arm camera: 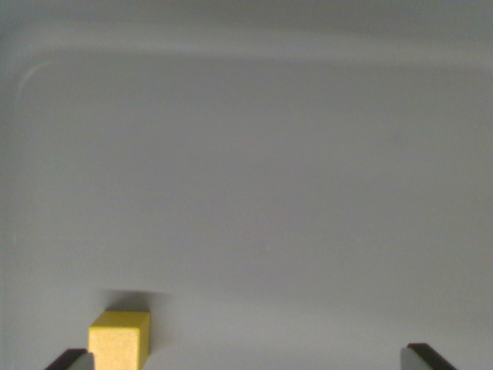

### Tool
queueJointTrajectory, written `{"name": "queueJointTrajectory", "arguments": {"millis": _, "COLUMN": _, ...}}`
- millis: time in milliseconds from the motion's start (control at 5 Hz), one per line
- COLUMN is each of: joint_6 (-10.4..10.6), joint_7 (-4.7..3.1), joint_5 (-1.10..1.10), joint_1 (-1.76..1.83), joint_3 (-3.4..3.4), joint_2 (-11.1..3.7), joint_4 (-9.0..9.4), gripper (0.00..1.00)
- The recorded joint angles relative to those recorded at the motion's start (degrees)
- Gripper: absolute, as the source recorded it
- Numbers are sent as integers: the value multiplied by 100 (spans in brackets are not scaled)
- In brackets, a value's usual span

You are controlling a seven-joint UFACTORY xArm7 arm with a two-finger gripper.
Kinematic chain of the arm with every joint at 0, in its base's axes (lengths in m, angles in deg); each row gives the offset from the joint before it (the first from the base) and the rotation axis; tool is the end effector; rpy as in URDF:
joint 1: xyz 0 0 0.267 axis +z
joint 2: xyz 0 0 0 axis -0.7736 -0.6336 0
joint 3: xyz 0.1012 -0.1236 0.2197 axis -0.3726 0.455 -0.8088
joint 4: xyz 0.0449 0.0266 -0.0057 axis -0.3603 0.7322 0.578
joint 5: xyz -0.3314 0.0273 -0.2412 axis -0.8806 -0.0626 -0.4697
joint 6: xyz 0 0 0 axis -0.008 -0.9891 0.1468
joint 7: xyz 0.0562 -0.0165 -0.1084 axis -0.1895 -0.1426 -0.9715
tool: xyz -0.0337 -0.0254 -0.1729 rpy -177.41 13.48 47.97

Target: Pick yellow cube

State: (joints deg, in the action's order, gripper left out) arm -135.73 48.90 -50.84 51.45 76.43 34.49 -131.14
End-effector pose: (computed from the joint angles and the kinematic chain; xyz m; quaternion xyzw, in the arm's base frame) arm 0.5327 0.0324 0.2827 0.9992 0.0326 -0.0219 0.0032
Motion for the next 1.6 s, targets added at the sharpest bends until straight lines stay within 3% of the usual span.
{"name": "queueJointTrajectory", "arguments": {"millis": 200, "joint_6": 158, "joint_7": 43, "joint_5": 9, "joint_1": 24, "joint_3": -23, "joint_2": -22, "joint_4": 136, "gripper": 0}}
{"name": "queueJointTrajectory", "arguments": {"millis": 400, "joint_6": 158, "joint_7": 43, "joint_5": 9, "joint_1": 24, "joint_3": -23, "joint_2": -22, "joint_4": 136, "gripper": 0}}
{"name": "queueJointTrajectory", "arguments": {"millis": 600, "joint_6": 337, "joint_7": 92, "joint_5": 19, "joint_1": 52, "joint_3": -50, "joint_2": -47, "joint_4": 289, "gripper": 0}}
{"name": "queueJointTrajectory", "arguments": {"millis": 800, "joint_6": 337, "joint_7": 92, "joint_5": 19, "joint_1": 52, "joint_3": -50, "joint_2": -47, "joint_4": 289, "gripper": 0}}
{"name": "queueJointTrajectory", "arguments": {"millis": 1000, "joint_6": 535, "joint_7": 145, "joint_5": 30, "joint_1": 83, "joint_3": -79, "joint_2": -75, "joint_4": 459, "gripper": 0}}
{"name": "queueJointTrajectory", "arguments": {"millis": 1200, "joint_6": 535, "joint_7": 145, "joint_5": 30, "joint_1": 83, "joint_3": -79, "joint_2": -75, "joint_4": 459, "gripper": 0}}
{"name": "queueJointTrajectory", "arguments": {"millis": 1400, "joint_6": 749, "joint_7": 204, "joint_5": 43, "joint_1": 116, "joint_3": -110, "joint_2": -105, "joint_4": 643, "gripper": 0}}
{"name": "queueJointTrajectory", "arguments": {"millis": 1600, "joint_6": 749, "joint_7": 204, "joint_5": 43, "joint_1": 116, "joint_3": -110, "joint_2": -105, "joint_4": 643, "gripper": 0}}
